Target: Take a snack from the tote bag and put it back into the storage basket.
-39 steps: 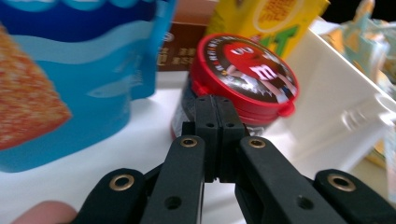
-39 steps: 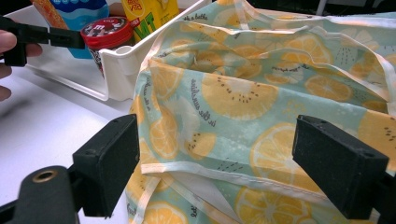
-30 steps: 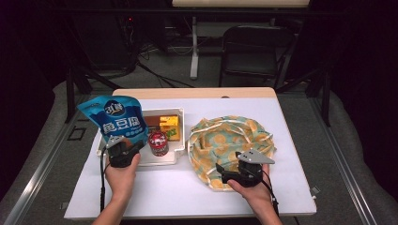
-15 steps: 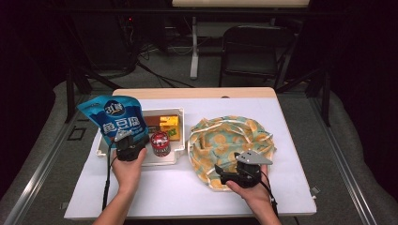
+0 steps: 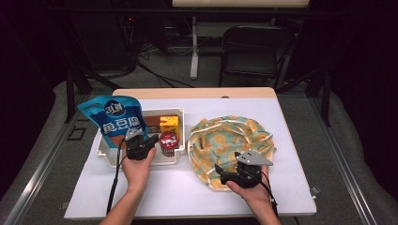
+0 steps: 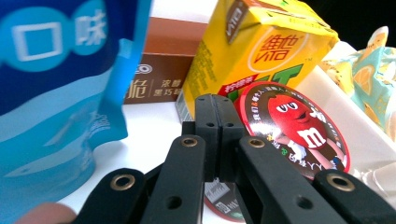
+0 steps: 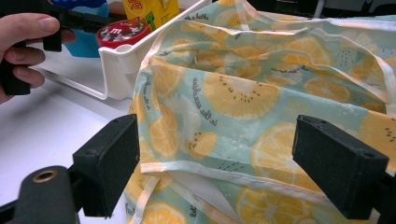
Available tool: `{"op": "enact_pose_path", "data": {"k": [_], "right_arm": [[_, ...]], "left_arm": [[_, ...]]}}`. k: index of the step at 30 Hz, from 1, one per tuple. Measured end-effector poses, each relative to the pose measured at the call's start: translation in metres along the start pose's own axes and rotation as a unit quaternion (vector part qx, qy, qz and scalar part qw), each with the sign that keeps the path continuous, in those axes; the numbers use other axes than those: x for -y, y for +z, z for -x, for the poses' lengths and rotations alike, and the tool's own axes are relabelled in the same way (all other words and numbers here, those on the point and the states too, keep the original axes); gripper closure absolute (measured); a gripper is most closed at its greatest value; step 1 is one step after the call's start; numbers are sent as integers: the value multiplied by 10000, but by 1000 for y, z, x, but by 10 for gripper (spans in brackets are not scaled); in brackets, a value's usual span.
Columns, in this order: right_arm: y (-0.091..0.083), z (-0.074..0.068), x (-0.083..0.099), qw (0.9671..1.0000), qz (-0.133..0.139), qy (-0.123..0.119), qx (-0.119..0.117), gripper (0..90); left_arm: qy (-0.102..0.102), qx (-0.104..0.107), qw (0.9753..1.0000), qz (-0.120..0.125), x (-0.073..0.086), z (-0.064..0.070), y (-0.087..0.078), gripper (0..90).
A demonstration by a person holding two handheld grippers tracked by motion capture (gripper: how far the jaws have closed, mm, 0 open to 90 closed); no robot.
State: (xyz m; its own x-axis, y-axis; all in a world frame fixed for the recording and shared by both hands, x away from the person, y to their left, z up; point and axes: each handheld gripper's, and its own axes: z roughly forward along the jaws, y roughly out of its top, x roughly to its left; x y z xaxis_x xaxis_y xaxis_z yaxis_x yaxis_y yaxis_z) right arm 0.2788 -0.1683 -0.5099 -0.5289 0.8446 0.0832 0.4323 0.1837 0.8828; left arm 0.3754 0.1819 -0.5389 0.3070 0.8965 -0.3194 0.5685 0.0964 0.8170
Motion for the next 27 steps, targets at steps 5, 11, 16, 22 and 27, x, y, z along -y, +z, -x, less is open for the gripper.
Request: {"op": "enact_pose_path", "data": {"k": [5,11,16,22,27], "right_arm": [[0,0,0,10000,-18,1,-8,143],[0,1,0,10000,-20,-2,15,143],[-1,3,0,10000,-15,18,13,143],[-1,3,0,10000,-5,9,34,143],[-1,3,0,10000,-12,7,31,143]], "left_arm": [[18,16,10000,-16,1,4,3,900],[34,-62,10000,62,1,0,-8,900],[275,-19,9996,10,11,3,-21,900],[255,26,9997,-52,14,6,-16,900],[206,12,9998,-44,10,8,-11,900]]}}
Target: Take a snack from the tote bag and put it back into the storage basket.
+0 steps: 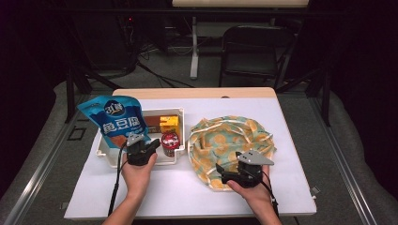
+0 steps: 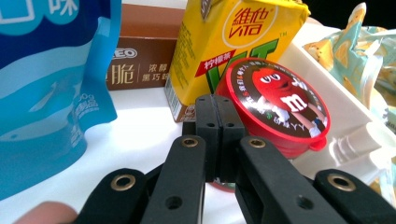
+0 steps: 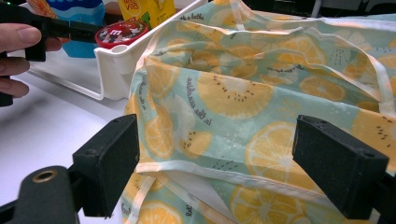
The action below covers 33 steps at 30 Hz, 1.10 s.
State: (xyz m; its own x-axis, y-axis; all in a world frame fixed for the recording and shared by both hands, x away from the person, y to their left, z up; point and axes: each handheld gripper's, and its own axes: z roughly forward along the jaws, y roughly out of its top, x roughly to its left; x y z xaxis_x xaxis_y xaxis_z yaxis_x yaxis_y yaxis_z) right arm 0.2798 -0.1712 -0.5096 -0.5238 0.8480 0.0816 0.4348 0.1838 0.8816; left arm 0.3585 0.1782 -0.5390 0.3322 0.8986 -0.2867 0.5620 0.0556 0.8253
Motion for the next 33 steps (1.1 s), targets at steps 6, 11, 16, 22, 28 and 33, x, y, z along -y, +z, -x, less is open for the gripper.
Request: {"op": "enact_pose_path", "data": {"k": [6,11,16,22,28,33], "right_arm": [[-1,2,0,10000,31,30,8,143],[-3,4,0,10000,35,46,47,143],[-3,5,-1,9999,53,38,78,142],[-5,6,-1,9999,79,43,112,141],[-7,9,-2,9998,114,29,182,140],[-9,11,-2,9997,107,2,204,139]], "left_arm": [[21,-10,10000,-13,-1,0,4,900],[38,54,9999,95,0,-3,-2,900],[300,377,9988,124,4,-9,-12,683],[465,714,9962,157,6,-20,-30,347],[744,1014,9920,144,9,-22,-51,45],[808,1286,9883,161,12,-23,-63,0]]}}
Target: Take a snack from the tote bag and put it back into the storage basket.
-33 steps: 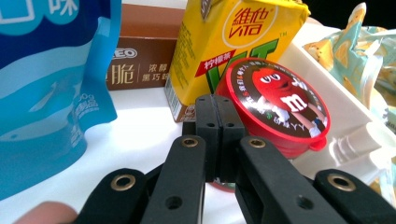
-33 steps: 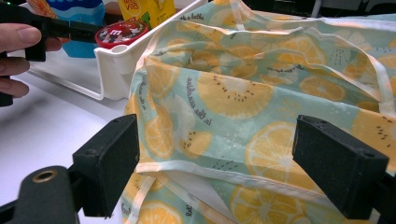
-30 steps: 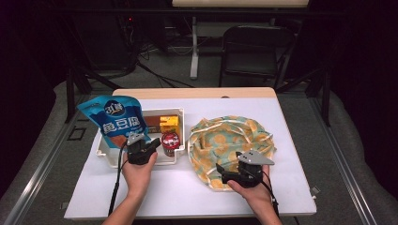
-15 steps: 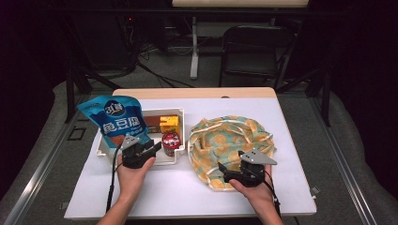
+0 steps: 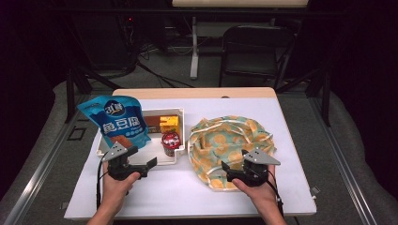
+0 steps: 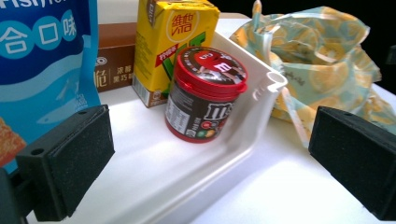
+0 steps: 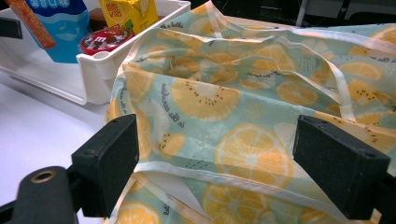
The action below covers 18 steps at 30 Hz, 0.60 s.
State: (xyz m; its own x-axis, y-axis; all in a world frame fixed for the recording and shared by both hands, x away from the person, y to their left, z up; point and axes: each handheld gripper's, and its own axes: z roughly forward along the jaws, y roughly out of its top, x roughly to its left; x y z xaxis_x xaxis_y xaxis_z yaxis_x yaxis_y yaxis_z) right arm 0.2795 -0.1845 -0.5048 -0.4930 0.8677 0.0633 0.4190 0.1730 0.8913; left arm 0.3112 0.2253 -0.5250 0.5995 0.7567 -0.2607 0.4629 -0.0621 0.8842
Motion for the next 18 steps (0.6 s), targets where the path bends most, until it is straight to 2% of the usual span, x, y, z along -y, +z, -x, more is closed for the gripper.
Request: {"op": "enact_pose_path", "data": {"k": [4,14,18], "right_arm": [[-1,1,1,10000,-19,-11,34,138],[-7,8,5,9999,-61,-51,121,138],[-10,12,8,9998,-66,-23,162,138]], "left_arm": [[13,2,10000,-26,2,2,-4,1],[214,8,9997,-94,8,10,-19,0],[220,24,9997,-74,10,10,-27,1]]}}
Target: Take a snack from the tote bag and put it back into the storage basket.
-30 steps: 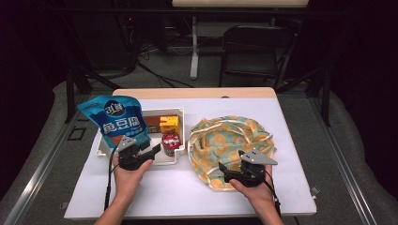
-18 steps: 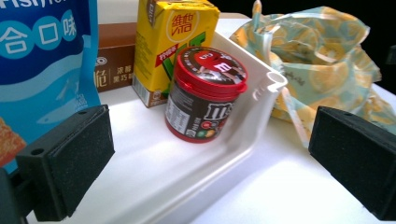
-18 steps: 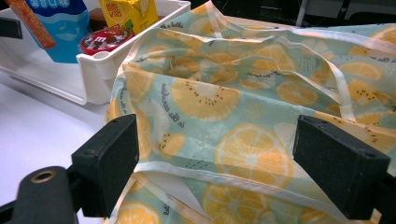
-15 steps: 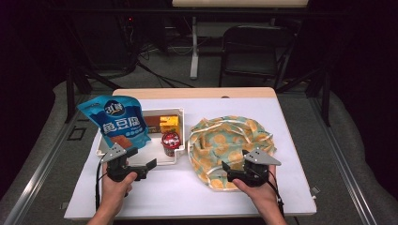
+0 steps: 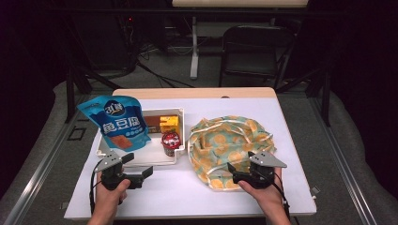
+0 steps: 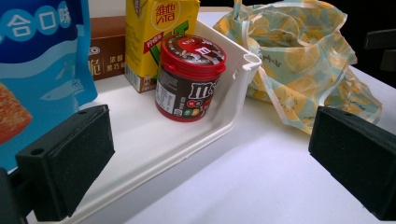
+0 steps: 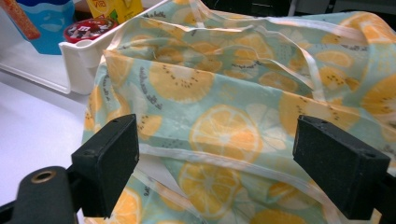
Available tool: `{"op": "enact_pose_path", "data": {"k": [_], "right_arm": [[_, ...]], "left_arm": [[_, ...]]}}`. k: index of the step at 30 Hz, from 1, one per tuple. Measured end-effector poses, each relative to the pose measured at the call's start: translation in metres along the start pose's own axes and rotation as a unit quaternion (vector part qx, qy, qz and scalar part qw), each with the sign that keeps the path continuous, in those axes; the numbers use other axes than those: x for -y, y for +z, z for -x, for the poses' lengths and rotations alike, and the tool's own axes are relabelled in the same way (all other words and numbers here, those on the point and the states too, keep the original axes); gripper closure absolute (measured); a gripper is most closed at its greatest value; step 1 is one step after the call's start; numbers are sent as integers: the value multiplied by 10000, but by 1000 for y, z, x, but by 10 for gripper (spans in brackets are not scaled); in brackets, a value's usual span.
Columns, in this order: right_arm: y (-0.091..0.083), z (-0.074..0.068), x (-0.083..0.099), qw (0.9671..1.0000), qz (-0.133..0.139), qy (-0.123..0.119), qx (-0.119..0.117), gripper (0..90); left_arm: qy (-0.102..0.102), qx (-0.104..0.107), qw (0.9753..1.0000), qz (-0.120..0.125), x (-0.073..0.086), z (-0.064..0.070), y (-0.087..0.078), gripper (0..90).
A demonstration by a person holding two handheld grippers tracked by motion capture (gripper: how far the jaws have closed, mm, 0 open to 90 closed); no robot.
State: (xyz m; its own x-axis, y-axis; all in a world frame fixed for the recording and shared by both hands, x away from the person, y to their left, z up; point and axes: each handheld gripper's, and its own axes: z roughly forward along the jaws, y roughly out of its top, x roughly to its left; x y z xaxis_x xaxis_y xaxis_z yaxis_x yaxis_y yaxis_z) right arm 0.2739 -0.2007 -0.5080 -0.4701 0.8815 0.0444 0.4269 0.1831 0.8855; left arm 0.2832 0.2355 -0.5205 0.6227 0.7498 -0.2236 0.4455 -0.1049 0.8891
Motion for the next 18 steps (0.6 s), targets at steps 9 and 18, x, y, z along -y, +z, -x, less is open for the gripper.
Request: {"op": "enact_pose_path", "data": {"k": [9,18], "right_arm": [[-10,14,10,9998,-80,47,172,138],[-12,17,13,9997,-72,61,241,131]], "left_arm": [[22,-65,10000,27,8,-4,-17,1],[10,-74,10000,46,8,-6,-19,1]]}}
